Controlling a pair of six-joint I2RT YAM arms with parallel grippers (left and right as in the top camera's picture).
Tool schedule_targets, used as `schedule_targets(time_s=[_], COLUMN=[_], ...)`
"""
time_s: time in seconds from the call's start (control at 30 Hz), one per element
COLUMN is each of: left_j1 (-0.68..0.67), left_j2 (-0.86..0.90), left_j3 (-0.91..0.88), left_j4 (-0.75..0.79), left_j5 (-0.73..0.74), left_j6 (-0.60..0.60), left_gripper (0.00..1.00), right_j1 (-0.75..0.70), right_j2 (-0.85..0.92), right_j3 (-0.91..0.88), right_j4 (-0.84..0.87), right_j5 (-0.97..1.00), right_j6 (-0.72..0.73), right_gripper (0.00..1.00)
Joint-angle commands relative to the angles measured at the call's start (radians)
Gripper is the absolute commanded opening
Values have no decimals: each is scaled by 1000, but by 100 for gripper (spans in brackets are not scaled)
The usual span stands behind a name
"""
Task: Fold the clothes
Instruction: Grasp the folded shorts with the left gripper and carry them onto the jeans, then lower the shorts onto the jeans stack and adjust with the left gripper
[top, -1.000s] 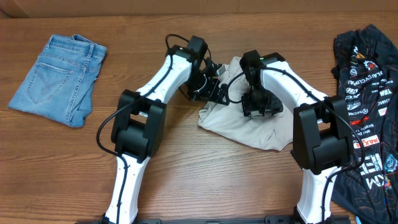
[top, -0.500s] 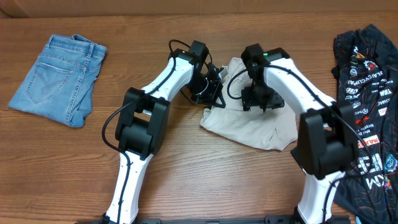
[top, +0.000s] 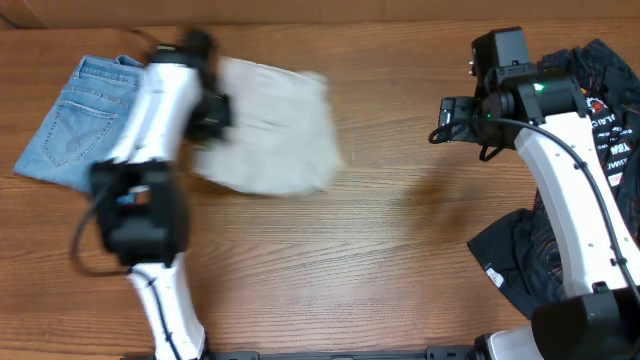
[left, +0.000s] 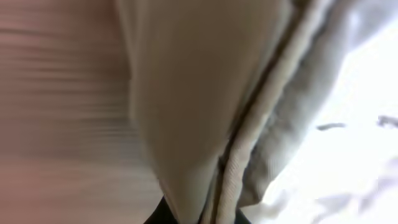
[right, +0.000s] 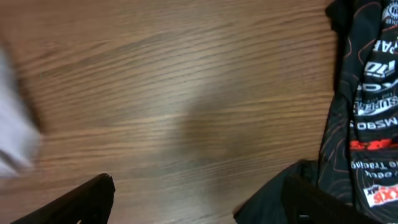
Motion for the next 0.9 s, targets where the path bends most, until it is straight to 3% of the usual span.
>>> schedule_targets(time_s=[0.0, 0.2, 0.4, 0.87], left_j1=[133, 335, 453, 521], left_j2=[-156, -222, -220, -220], left_j3=[23, 23, 23, 23], left_j4=[24, 143, 210, 297], left_j5=[-213, -219, -180, 97], left_j6=[46, 153, 153, 260], left_gripper=[4, 4, 4, 4], right_j1=[1, 1, 1, 1], right_j2=[-3, -3, -3, -3], right_j3=[14, 14, 14, 14], right_j4=[-11, -10, -11, -10], right_j5=[-2, -21, -32, -32], right_j6=[0, 0, 0, 0], right_gripper=[89, 89, 89, 89])
